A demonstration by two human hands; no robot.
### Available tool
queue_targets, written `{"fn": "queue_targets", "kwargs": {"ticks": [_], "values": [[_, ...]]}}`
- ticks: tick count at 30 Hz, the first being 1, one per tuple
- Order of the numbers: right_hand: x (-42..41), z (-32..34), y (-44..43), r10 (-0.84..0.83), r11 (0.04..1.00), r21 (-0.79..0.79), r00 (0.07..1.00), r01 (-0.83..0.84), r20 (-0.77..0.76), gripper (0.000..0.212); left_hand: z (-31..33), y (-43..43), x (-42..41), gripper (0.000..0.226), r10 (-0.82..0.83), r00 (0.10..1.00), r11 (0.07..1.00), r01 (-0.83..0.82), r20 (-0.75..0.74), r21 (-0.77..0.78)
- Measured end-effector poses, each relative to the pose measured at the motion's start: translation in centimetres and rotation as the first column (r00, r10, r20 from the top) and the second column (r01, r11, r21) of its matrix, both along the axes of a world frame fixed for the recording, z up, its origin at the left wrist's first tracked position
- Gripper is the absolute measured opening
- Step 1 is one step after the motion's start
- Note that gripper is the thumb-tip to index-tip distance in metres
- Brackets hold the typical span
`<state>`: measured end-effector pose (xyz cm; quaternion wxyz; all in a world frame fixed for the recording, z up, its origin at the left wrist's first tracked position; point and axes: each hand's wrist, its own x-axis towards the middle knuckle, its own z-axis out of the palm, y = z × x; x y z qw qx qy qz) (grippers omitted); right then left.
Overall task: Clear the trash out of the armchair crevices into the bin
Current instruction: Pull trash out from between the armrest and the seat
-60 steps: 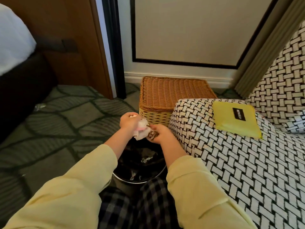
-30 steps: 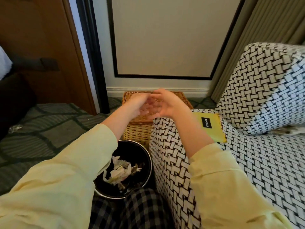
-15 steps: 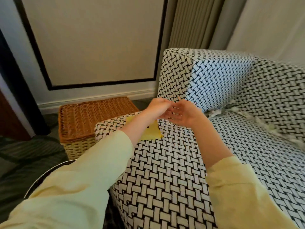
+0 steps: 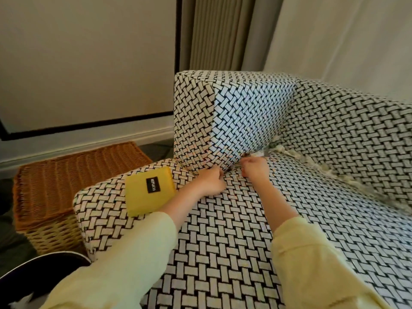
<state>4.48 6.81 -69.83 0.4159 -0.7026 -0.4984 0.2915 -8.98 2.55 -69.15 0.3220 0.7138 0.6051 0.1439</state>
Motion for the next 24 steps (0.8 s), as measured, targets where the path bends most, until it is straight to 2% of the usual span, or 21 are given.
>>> {"fn": "queue_targets", "kwargs": {"ticks": [2, 3, 8, 12, 14, 15, 16, 19, 21, 24], "values": [[-0.2, -0.6, 0.4, 0.094, 0.995, 0.011, 0.970, -0.099, 0.222, 0.024, -0.2, 0.5, 0.7, 0.052, 0.008, 0.999, 1.000, -0.008, -0.042, 0.003], [-0.1, -0.7, 0.5, 0.116, 0.992, 0.012, 0.960, -0.123, 0.256, 0.023, -0.3, 0.8, 1.0, 0.054, 0.004, 0.998, 1.000, -0.004, -0.058, -0.002], [1.6, -0.9, 0.9, 0.053, 0.987, 0.135, 0.969, -0.087, 0.240, 0.028, -0.5, 2.4, 3.3, 0.058, 0.011, 0.998, 0.999, -0.013, -0.061, -0.032], [3.0, -0.9, 0.8, -0.021, 0.981, 0.194, 0.998, 0.010, 0.055, 0.027, -1.6, 2.6, 4.9, 0.042, 0.058, 0.997, 0.989, -0.050, -0.053, 0.141], [2.9, -0.9, 0.8, -0.024, 0.980, 0.196, 0.995, 0.005, 0.096, 0.023, -2.0, 2.7, 5.1, 0.037, 0.064, 0.997, 0.976, -0.053, -0.047, 0.212], [2.7, -0.9, 0.8, 0.005, 0.981, 0.190, 0.985, -0.038, 0.170, 0.020, -2.1, 2.8, 5.1, 0.038, 0.061, 0.997, 0.974, -0.051, -0.039, 0.219], [2.3, -0.9, 0.7, 0.049, 0.982, 0.163, 0.959, -0.098, 0.279, 0.018, -2.1, 2.8, 5.0, 0.038, 0.055, 0.998, 0.975, -0.048, -0.029, 0.219], [1.3, -0.9, 0.7, 0.174, 0.977, -0.004, 0.796, -0.211, 0.580, 0.024, -2.0, 2.8, 4.9, 0.040, 0.035, 0.999, 0.980, -0.032, -0.012, 0.196], [1.1, -0.6, 1.0, 0.235, 0.970, -0.103, 0.725, -0.221, 0.648, 0.028, -2.0, 2.7, 4.9, 0.038, 0.027, 1.000, 0.984, -0.028, 0.006, 0.176], [1.3, -0.3, 2.0, 0.359, 0.933, -0.241, 0.656, -0.266, 0.664, 0.034, -1.8, 2.8, 4.7, 0.035, 0.020, 0.999, 0.991, -0.025, 0.039, 0.134]]}}
